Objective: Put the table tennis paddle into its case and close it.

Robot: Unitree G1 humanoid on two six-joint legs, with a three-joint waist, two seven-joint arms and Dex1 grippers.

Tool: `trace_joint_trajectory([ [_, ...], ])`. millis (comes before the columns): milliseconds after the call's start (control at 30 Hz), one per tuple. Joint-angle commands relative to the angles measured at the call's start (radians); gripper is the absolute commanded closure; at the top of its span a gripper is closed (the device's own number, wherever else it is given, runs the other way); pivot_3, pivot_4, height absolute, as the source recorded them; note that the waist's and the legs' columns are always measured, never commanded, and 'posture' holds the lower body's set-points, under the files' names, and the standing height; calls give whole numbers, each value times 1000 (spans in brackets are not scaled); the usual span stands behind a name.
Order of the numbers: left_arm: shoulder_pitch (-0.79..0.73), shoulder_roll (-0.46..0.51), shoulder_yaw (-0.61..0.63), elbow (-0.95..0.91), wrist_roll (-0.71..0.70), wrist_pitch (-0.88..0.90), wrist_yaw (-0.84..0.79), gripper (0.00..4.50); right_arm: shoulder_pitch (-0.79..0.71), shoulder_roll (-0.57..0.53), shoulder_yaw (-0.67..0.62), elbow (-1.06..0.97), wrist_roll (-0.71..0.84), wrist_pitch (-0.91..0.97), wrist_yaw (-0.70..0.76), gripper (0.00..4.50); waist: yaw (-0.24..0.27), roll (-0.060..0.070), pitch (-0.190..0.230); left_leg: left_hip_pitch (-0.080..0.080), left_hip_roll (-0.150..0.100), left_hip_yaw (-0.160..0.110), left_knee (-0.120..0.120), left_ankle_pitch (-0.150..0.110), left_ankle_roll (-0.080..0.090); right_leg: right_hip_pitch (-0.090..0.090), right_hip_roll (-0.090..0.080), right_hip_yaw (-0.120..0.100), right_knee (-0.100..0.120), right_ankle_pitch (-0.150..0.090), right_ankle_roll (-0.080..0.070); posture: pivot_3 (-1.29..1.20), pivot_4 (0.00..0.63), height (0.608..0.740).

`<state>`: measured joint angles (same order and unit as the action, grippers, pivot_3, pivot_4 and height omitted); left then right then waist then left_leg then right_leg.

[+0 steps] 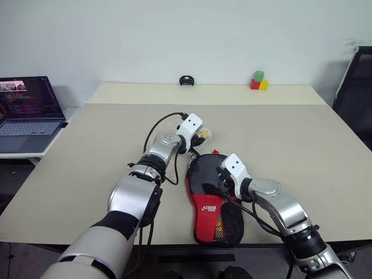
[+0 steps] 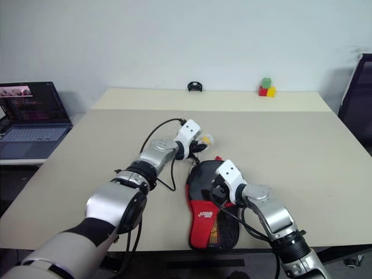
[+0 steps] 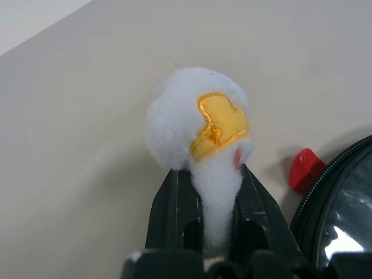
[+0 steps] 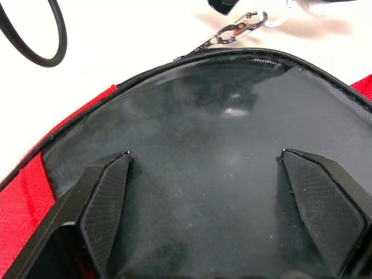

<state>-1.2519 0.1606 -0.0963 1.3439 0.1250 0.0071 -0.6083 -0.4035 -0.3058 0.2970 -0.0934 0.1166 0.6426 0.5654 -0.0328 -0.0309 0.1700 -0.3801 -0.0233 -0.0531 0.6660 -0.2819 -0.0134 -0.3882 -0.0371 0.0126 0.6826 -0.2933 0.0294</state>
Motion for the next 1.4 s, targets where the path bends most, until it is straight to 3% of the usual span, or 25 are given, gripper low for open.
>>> trace_joint_trajectory([
  [33, -57, -35, 5, -6, 23, -47, 50, 4381, 54, 10, 62, 39, -25, 65, -9, 0, 2, 0, 0, 0, 0, 0, 0, 0, 0, 0, 0, 0, 0, 0, 0, 0, 150, 740],
  [800, -158, -233, -48, 29, 208, -115, 286, 4381, 183, 54, 76, -129, -26, 183, -100, 0, 8, -1, -1, -1, -2, 0, 0, 0, 0, 0, 0, -1, -1, 0, 0, 0, 150, 740],
  [1167, -163, -340, -68, 31, 242, -146, 226, 4381, 203, 57, 76, -163, -20, 210, -128, 0, 8, -1, -1, -1, -2, 0, -1, 0, 0, 0, 0, -2, -2, -1, 2, 0, 150, 740],
  [1400, -76, -322, -119, 38, 284, -114, 140, 4381, 207, 69, 81, -156, -20, 204, -135, 0, 6, 2, -4, 0, -2, 1, -1, 0, 0, 1, 0, -2, -2, -1, 2, 0, 150, 740],
])
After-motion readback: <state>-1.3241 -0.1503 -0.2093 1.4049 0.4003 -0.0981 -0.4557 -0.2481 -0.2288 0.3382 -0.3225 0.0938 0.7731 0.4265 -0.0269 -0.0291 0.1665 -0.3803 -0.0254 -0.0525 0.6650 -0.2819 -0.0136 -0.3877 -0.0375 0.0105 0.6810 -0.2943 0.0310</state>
